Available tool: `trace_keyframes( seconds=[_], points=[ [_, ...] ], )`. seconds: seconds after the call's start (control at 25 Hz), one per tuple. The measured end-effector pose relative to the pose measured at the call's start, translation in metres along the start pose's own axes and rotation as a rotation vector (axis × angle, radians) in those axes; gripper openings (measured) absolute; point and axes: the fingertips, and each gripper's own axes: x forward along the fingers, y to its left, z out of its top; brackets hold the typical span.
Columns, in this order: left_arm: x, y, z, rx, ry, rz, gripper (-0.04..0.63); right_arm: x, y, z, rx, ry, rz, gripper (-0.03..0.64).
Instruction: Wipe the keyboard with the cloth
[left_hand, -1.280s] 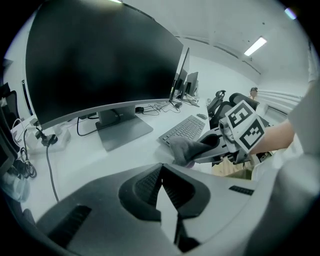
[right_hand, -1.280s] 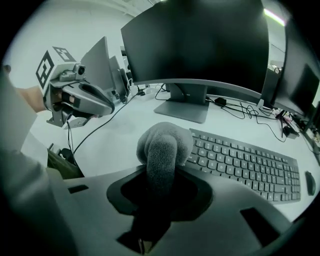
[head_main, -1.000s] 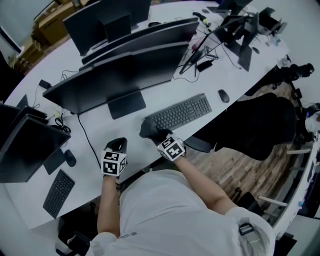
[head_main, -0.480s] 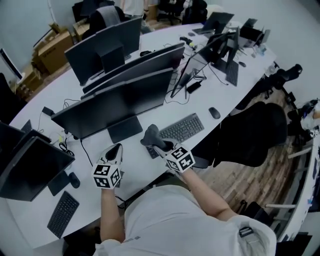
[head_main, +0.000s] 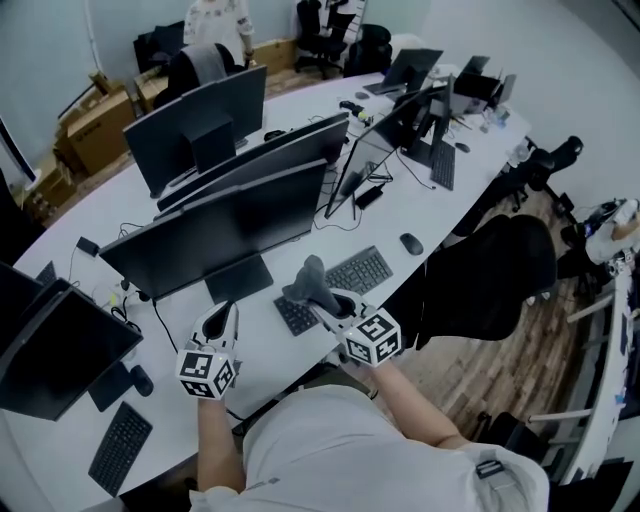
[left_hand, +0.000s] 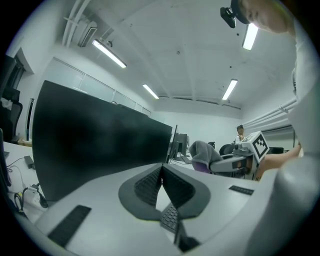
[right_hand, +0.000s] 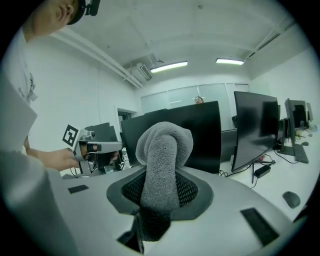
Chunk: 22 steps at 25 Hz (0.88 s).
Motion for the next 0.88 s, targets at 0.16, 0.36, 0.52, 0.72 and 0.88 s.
trace_keyframes(
  seconds=[0.16,0.36,0.52,0.72,0.88],
  points=[
    [-0.005,-0.005,0.009,0.015,-0.037,0.001,-0.002,-0.010,0.001,0.009,-0.022,-0.048,-0.014,0.112],
    [-0.011,-0.009,0.016,0.044,-0.058,0.016,-0.002,-0.016,0.002,0.008,-0.046,-0.072,-0.023,0.112],
    [-0.015,-0.010,0.012,0.051,-0.051,0.031,-0.002,-0.018,0.005,0.000,-0.049,-0.068,-0.030,0.114],
    [-0.019,-0.010,0.009,0.051,-0.050,0.041,-0.002,-0.015,0.010,-0.005,-0.071,-0.052,-0.024,0.114],
    [-0.021,-0.011,0.004,0.046,-0.047,0.045,-0.002,-0.013,0.014,-0.009,-0.078,-0.037,-0.014,0.112]
  ],
)
